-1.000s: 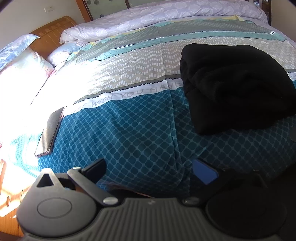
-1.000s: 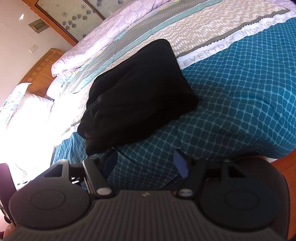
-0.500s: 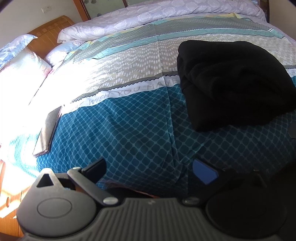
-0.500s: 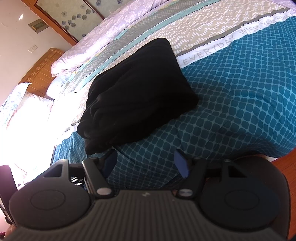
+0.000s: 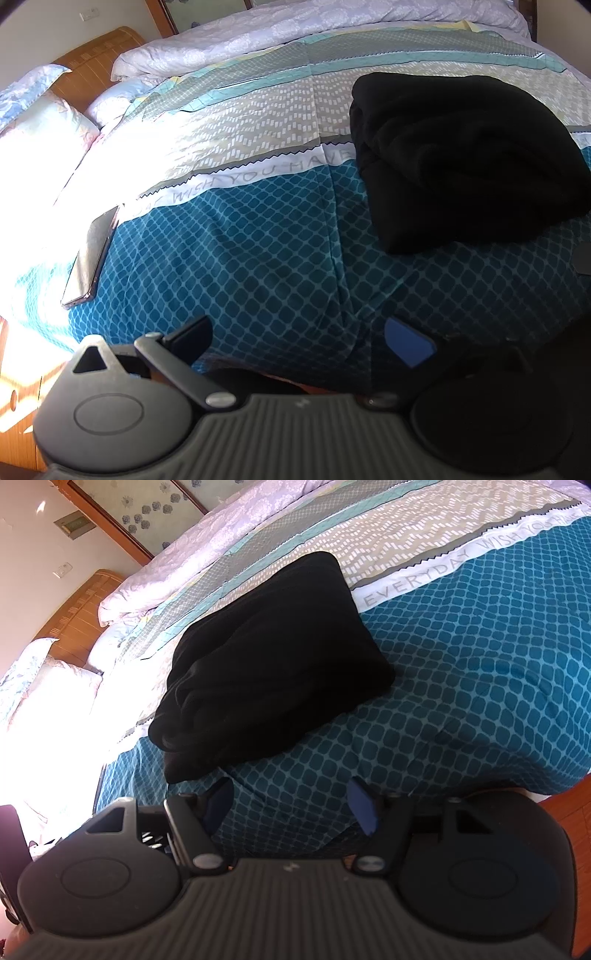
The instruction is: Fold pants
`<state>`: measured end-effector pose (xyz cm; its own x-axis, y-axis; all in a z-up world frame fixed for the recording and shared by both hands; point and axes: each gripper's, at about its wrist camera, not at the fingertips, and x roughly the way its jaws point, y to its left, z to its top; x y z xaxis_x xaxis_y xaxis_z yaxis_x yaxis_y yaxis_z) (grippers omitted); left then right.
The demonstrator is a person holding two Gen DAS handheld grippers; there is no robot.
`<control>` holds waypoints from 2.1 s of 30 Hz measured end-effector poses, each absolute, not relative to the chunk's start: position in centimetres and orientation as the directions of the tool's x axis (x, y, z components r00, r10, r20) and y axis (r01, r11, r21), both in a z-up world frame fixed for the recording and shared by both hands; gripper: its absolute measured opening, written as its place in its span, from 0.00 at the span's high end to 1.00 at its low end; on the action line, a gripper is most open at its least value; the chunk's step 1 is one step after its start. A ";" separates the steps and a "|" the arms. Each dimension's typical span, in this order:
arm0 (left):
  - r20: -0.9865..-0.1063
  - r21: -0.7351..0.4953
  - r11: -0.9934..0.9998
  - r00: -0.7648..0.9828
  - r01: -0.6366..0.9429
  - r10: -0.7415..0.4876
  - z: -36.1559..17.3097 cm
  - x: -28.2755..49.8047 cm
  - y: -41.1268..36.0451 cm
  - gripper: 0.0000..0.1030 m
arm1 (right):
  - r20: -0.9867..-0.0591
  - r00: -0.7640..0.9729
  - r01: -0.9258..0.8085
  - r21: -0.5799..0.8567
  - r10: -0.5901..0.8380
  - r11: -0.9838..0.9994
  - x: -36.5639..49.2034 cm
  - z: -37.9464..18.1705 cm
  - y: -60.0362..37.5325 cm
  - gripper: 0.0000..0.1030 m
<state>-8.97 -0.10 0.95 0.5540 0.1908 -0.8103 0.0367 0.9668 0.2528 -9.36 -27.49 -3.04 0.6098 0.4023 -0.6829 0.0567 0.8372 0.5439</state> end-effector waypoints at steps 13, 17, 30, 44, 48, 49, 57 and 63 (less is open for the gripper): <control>-0.814 0.254 0.966 0.549 0.045 0.189 0.8 -9.1 -0.4 0.00 | -0.704 0.607 0.078 0.513 0.368 0.855 -9.3 -3.0 -27.8 0.30; -0.814 0.254 0.966 0.549 0.045 0.189 0.8 -9.1 -0.4 0.00 | -0.705 0.606 0.075 0.512 0.369 0.855 -9.3 -3.0 -27.7 0.29; -0.816 0.252 0.966 0.548 0.053 0.182 1.0 -9.4 -0.5 0.00 | -0.706 0.602 0.074 0.514 0.373 0.855 -9.2 -3.1 -27.7 0.28; -0.835 0.242 0.970 0.517 0.034 0.190 1.1 -9.0 -0.2 0.00 | -0.701 0.598 0.064 0.524 0.388 0.849 -9.2 -3.1 -27.4 0.26; -0.840 0.238 0.971 0.508 0.027 0.191 0.9 -8.9 -0.1 0.00 | -0.701 0.595 0.060 0.526 0.393 0.848 -9.2 -3.1 -27.3 0.26; -0.842 0.235 0.972 0.505 0.024 0.191 0.9 -8.9 0.0 0.00 | -0.701 0.595 0.060 0.527 0.394 0.848 -9.2 -3.1 -27.3 0.26; -0.851 0.219 0.976 0.492 0.014 0.184 0.8 -9.0 0.2 0.00 | -0.701 0.587 0.056 0.534 0.404 0.844 -9.2 -3.2 -27.2 0.25; -0.852 0.217 0.976 0.492 0.015 0.182 0.8 -9.2 0.1 0.00 | -0.701 0.582 0.049 0.536 0.412 0.843 -9.3 -3.2 -27.0 0.25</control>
